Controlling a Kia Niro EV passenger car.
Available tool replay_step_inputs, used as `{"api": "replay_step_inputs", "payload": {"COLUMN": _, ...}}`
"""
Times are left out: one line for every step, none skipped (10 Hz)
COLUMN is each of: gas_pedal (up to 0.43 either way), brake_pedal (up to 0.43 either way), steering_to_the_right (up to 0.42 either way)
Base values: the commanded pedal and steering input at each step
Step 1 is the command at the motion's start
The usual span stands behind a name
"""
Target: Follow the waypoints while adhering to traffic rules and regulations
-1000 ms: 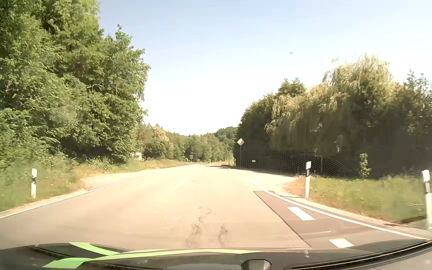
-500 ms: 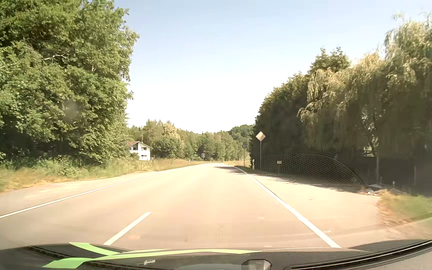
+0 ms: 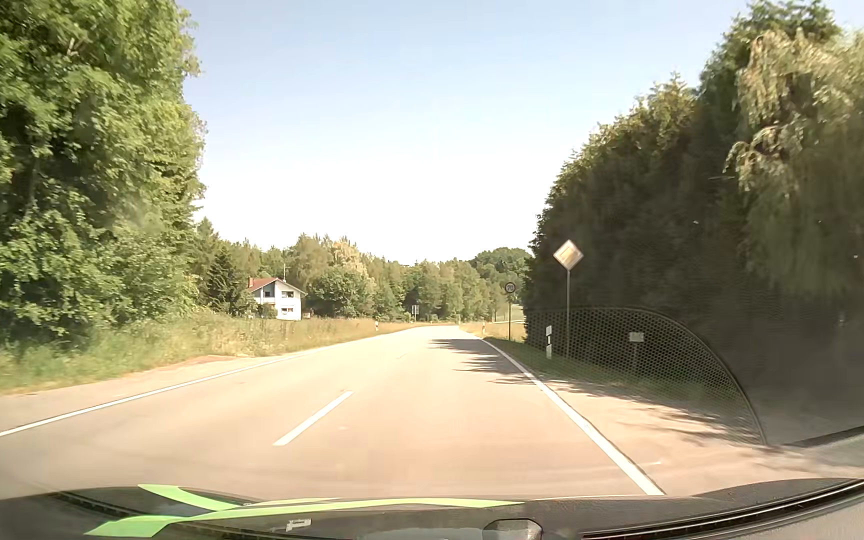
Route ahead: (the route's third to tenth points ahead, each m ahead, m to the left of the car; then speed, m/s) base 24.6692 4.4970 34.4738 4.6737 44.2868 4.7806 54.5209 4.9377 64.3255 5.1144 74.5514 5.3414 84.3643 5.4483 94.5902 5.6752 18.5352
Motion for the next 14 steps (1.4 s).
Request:
{"api": "replay_step_inputs", "payload": {"gas_pedal": 0.311, "brake_pedal": 0.000, "steering_to_the_right": -0.009}}
{"api": "replay_step_inputs", "payload": {"gas_pedal": 0.311, "brake_pedal": 0.000, "steering_to_the_right": -0.009}}
{"api": "replay_step_inputs", "payload": {"gas_pedal": 0.287, "brake_pedal": 0.000, "steering_to_the_right": -0.010}}
{"api": "replay_step_inputs", "payload": {"gas_pedal": 0.280, "brake_pedal": 0.000, "steering_to_the_right": -0.009}}
{"api": "replay_step_inputs", "payload": {"gas_pedal": 0.280, "brake_pedal": 0.000, "steering_to_the_right": -0.009}}
{"api": "replay_step_inputs", "payload": {"gas_pedal": 0.287, "brake_pedal": 0.000, "steering_to_the_right": -0.009}}
{"api": "replay_step_inputs", "payload": {"gas_pedal": 0.287, "brake_pedal": 0.000, "steering_to_the_right": -0.008}}
{"api": "replay_step_inputs", "payload": {"gas_pedal": 0.287, "brake_pedal": 0.000, "steering_to_the_right": -0.006}}
{"api": "replay_step_inputs", "payload": {"gas_pedal": 0.268, "brake_pedal": 0.000, "steering_to_the_right": -0.007}}
{"api": "replay_step_inputs", "payload": {"gas_pedal": 0.220, "brake_pedal": 0.000, "steering_to_the_right": -0.007}}
{"api": "replay_step_inputs", "payload": {"gas_pedal": 0.209, "brake_pedal": 0.000, "steering_to_the_right": -0.006}}
{"api": "replay_step_inputs", "payload": {"gas_pedal": 0.209, "brake_pedal": 0.000, "steering_to_the_right": -0.007}}
{"api": "replay_step_inputs", "payload": {"gas_pedal": 0.220, "brake_pedal": 0.000, "steering_to_the_right": -0.006}}
{"api": "replay_step_inputs", "payload": {"gas_pedal": 0.220, "brake_pedal": 0.000, "steering_to_the_right": -0.006}}
